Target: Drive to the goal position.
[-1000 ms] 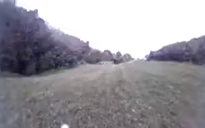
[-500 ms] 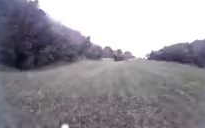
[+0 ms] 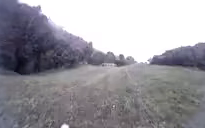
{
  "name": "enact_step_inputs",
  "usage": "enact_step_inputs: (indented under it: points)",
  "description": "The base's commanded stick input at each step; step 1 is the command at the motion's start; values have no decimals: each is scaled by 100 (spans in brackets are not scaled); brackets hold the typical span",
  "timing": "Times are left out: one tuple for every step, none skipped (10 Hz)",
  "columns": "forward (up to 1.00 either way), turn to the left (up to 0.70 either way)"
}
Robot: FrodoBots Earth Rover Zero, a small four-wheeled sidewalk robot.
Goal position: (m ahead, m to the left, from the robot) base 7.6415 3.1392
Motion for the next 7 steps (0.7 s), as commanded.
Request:
enact_step_inputs:
  points:
    - [70, 0]
    - [70, 0]
    - [70, 0]
    - [70, 0]
    - [70, -7]
    - [70, -13]
    - [70, -7]
